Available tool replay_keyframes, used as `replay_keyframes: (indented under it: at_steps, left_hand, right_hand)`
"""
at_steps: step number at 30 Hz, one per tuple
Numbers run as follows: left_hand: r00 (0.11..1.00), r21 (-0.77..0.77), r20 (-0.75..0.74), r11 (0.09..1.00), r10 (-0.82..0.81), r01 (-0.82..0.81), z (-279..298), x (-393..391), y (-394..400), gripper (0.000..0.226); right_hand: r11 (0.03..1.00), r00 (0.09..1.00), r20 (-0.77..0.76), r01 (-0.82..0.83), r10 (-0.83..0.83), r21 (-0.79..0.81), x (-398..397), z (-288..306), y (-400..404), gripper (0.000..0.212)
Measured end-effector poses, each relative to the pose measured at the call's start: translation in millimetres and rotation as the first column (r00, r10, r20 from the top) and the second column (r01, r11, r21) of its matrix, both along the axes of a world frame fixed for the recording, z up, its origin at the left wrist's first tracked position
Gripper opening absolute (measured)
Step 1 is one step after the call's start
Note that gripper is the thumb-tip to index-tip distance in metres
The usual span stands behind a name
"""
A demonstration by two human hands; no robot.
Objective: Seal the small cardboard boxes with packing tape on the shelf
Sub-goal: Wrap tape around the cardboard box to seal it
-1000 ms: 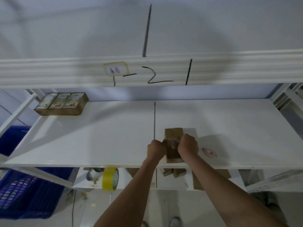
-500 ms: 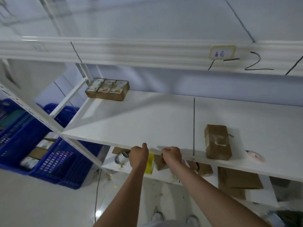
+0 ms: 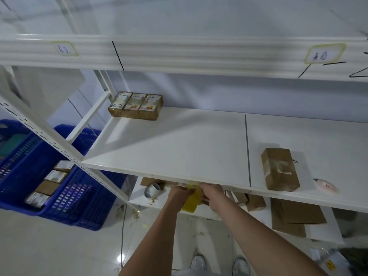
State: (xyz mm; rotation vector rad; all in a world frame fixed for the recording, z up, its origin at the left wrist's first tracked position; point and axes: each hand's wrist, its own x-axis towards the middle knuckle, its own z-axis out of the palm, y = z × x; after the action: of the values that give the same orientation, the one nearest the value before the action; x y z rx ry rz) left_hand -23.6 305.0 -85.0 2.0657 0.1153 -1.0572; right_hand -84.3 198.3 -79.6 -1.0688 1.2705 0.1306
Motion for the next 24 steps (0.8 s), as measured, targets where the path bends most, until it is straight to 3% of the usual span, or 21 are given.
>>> replay_keyframes:
  at_steps: [5, 10, 14, 17, 21, 24]
  left_hand:
    - [0.990, 0.008, -0.139, 0.999, 0.032, -0.031, 3, 5, 1, 0.048]
    - [0.989, 0.089, -0.139, 0.995, 0.047, -0.035, 17, 9, -1, 0.039]
    - [0.991, 0.161, -0.136, 0.987, 0.009, 0.013, 29, 20, 0, 0.044]
    - [0.988, 0.133, -0.153, 0.990, -0.032, 0.053, 39, 32, 5, 0.043]
    - [0.996, 0.109, -0.030, 0.990, -0.086, 0.089, 56, 41, 3, 0.056]
    - [0.982, 0.105, 0.090, 0.982, -0.165, 0.155, 73, 40, -6, 0.042]
  right_hand:
    - [0.996, 0.997, 0.036, 0.058, -0.061, 0.070, 4, 0, 4, 0.035]
    - [0.996, 0.996, -0.030, 0.080, -0.079, 0.031, 15, 6, 4, 0.043]
    - [0.999, 1.000, -0.022, 0.003, -0.004, -0.032, 24, 14, 0, 0.037]
    - [0.994, 0.998, 0.023, -0.063, 0.065, -0.089, 29, 20, 0, 0.031]
    - [0.997, 0.997, 0.076, 0.018, -0.012, -0.073, 25, 35, -11, 0.020]
    - [0.995, 0.984, 0.162, 0.063, -0.074, 0.073, 14, 45, -23, 0.016]
